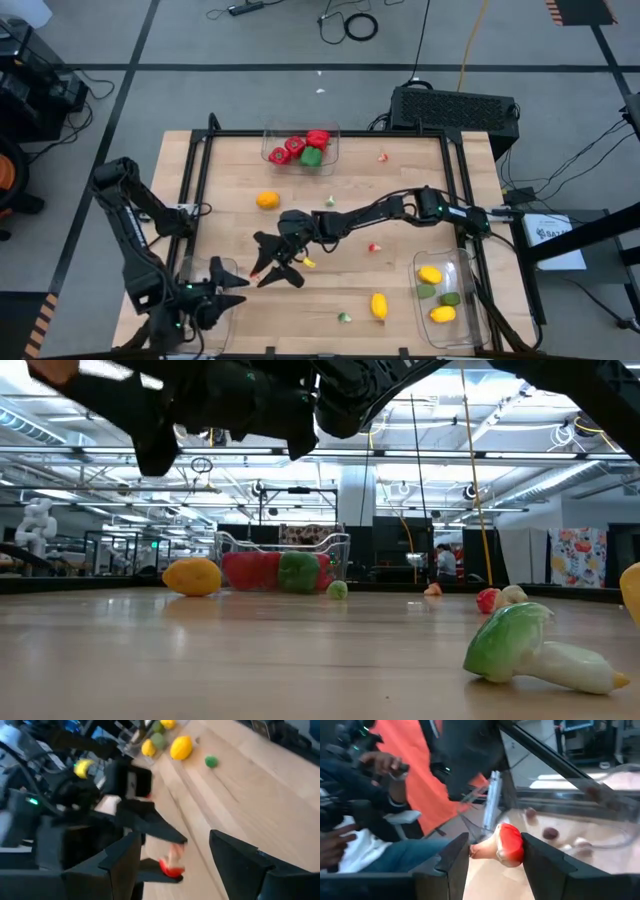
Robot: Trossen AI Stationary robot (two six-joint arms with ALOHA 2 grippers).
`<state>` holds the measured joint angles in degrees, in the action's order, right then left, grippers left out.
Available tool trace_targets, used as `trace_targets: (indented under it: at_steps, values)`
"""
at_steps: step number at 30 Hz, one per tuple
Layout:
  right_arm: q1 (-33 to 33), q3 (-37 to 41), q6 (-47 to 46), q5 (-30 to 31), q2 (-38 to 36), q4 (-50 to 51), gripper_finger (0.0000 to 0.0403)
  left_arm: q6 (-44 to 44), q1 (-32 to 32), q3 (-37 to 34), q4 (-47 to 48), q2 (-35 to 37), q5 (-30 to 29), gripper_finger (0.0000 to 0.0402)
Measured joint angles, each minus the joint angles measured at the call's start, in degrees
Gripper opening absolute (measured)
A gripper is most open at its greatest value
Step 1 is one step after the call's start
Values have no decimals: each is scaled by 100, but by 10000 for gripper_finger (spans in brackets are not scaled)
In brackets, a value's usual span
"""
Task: Sort produce into baskets
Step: Put the red mushroom into the bottom left transparent bin
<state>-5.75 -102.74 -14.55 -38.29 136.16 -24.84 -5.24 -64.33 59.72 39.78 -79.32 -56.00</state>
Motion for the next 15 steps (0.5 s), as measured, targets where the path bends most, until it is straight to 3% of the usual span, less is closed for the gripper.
trace_targets:
  at_steps: [15]
  values:
    - [4, -2, -197, -89, -4, -65, 166, -181, 649, -1, 17, -58, 633, 242]
